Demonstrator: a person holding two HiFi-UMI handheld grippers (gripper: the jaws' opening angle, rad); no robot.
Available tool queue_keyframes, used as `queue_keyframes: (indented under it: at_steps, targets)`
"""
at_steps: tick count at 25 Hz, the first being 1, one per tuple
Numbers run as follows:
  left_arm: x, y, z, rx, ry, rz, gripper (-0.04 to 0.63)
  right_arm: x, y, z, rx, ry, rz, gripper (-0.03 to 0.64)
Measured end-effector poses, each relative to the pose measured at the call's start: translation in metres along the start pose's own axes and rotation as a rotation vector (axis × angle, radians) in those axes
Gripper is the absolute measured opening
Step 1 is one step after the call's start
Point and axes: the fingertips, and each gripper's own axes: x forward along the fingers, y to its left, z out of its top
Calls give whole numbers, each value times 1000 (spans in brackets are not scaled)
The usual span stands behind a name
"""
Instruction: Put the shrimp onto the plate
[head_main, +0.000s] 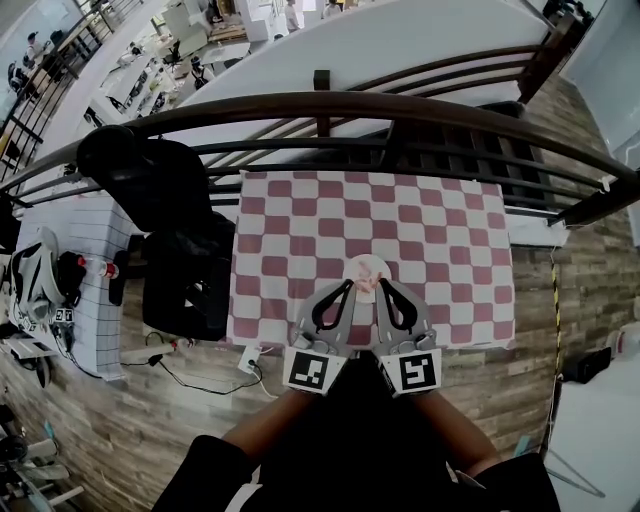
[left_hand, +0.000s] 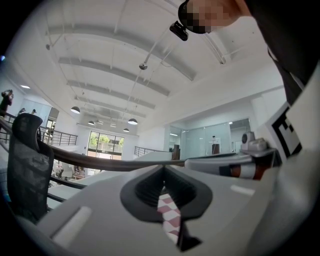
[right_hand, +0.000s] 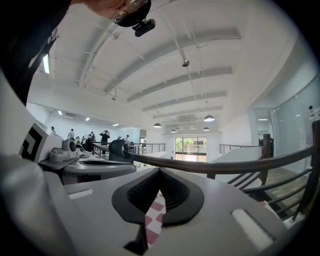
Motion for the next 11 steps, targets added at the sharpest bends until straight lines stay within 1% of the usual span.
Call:
queue_keyframes:
  at_steps: [5, 11]
  targets:
    - [-5, 9, 1, 0, -6, 10, 8, 6, 14, -1, -19, 2, 29, -3]
    - [-11, 20, -3, -35, 4, 24, 8, 8, 21, -7, -10, 4, 22, -3]
